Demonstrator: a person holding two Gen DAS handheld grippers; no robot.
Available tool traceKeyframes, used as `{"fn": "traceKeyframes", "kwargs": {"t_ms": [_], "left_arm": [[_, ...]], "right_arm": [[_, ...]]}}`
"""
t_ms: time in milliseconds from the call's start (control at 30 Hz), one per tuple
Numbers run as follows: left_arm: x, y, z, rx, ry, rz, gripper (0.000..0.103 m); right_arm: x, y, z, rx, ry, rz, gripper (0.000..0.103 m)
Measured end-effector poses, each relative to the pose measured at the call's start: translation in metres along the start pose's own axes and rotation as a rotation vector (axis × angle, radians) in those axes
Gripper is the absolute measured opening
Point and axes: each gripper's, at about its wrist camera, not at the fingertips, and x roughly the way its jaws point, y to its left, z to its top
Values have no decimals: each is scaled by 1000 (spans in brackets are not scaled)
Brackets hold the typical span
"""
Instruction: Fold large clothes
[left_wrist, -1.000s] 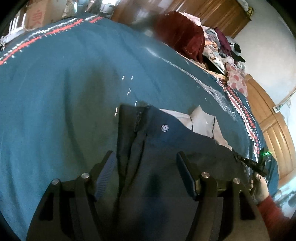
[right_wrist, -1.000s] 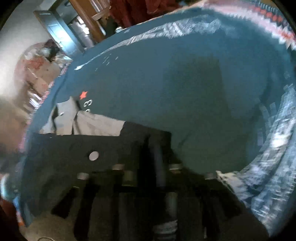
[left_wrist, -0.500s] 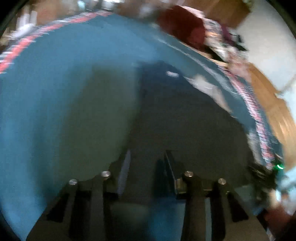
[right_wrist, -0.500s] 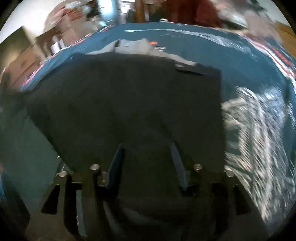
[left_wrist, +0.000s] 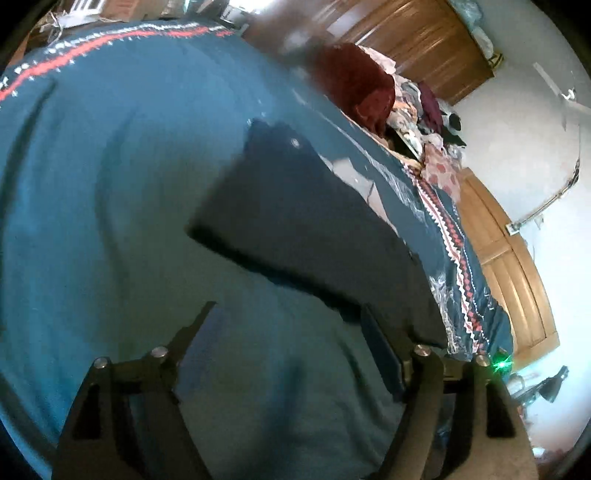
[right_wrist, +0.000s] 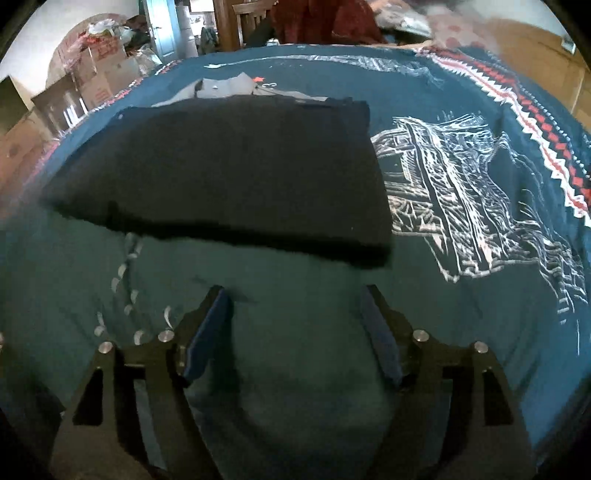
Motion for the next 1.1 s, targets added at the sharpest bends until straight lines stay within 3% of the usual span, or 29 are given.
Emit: {"fn": "traceKeyframes", "kwargs": {"t_ms": [167, 267, 367, 400, 500, 567, 633, 667, 800, 967, 1100], "left_arm": [[31, 13, 14, -94, -57, 23, 78], [44, 27, 19, -179, -94, -1, 79], [49, 30, 22, -191, -105, -8, 80], [48, 29, 23, -172, -99, 14, 79], [39, -3, 16, 37, -86, 244, 77], [35, -16, 4, 163, -83, 347, 81], [39, -17, -8, 242, -51, 446, 83], [40, -17, -14, 265, -39, 469, 83], [51, -20, -25, 370, -11, 528, 89], [62, -23, -20, 379, 26, 546, 103], [67, -26, -17, 356, 34, 554, 103]], "right_arm": [[5, 5, -5, 2, -10, -14, 87], [5, 7, -6, -3, -5, -14, 88], [0, 5, -6, -7, -15, -5, 87], [-5, 3, -4, 2, -22, 0, 87], [-12, -4, 1, 45, -12, 27, 88], [-5, -4, 0, 45, 41, -40, 91], [5, -8, -5, 74, 65, -53, 99], [7, -10, -8, 94, 59, -47, 103], [8, -11, -20, 106, 12, -42, 103], [9, -13, -25, 119, -12, -20, 103], [11, -14, -24, 126, -11, -11, 103]]}}
